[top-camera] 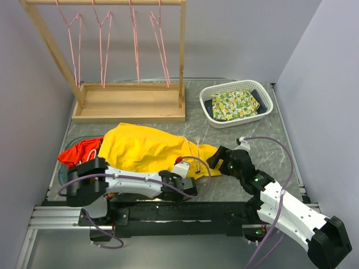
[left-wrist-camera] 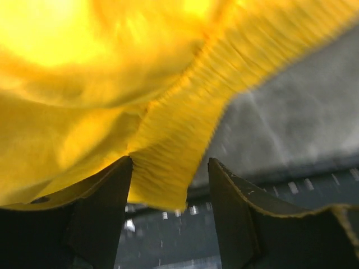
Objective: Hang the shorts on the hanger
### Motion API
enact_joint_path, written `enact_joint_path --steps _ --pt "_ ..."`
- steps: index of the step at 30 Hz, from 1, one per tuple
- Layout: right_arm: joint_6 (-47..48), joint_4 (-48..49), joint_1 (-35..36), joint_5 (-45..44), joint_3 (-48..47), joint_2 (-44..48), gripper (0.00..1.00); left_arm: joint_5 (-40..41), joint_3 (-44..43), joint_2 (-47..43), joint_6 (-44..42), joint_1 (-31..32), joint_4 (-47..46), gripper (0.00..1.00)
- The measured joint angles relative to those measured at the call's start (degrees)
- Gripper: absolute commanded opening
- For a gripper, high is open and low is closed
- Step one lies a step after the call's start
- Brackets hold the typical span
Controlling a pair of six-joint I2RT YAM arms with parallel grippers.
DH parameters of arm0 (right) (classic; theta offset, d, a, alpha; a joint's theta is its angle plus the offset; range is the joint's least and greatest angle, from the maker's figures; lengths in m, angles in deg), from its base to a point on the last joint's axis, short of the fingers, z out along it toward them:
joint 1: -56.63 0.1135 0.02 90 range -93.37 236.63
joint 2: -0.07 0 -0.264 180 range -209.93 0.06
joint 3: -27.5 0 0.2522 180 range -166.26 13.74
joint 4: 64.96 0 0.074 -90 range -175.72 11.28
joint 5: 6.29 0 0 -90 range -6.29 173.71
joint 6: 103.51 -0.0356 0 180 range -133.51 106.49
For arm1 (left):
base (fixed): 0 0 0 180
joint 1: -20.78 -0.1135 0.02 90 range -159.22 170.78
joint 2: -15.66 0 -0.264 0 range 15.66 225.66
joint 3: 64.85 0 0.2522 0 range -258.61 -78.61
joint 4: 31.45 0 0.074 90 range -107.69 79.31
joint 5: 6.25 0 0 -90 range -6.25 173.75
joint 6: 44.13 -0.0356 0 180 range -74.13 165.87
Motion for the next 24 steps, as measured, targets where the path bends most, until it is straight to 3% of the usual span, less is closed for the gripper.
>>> enact_joint_path --steps 2,3,4,5,7,8,9,11,14,20,24 --pt "-0.42 0.83 0.13 -0.2 0.24 0.02 0.86 2.47 -0.5 2.34 1.2 0.11 0.48 0.31" --pt "-0.52 1.07 0.15 -0.22 0.37 0.02 0.83 3.32 -0.74 2.78 2.03 0.2 0.83 0.13" --pt "-0.76 1.51 0.17 -0.22 0.63 0.02 0.76 4.35 -1.03 2.97 2.56 0.44 1.07 0.06" --pt "-0.92 1.73 0.17 -0.2 0.9 0.02 0.57 5.09 -1.36 3.04 3.43 0.66 1.27 0.01" --pt "-1.33 1.77 0.17 -0.2 1.05 0.0 0.31 7.1 -2.8 3.04 4.11 1.38 2.78 0.01" --pt "-1.22 1.77 0.2 -0.31 0.98 0.0 0.12 7.96 -3.8 3.04 4.31 1.73 4.0 0.01" --pt "-1.09 1.49 0.2 -0.33 0.81 0.02 0.08 8.87 -5.14 3.02 4.28 2.12 5.33 0.01" --pt "-1.14 -0.48 0.2 -0.81 -0.39 0.48 0.0 10.25 -8.5 2.56 4.07 2.71 8.11 0.01" --pt "-0.85 -5.35 0.2 -2.38 -4.92 2.05 0.0 12.22 -16.87 0.17 1.9 3.04 13.64 0.01" --pt "1.84 -13.33 0.2 -6.34 -27.26 3.89 0.0 18.8 -51.65 -3.32 -9.66 3.04 21.31 0.01" --pt "4.07 -14.82 0.24 -9.62 -41.03 2.95 0.0 21.73 -68.7 -3.91 -18.12 2.95 22.58 0.01"
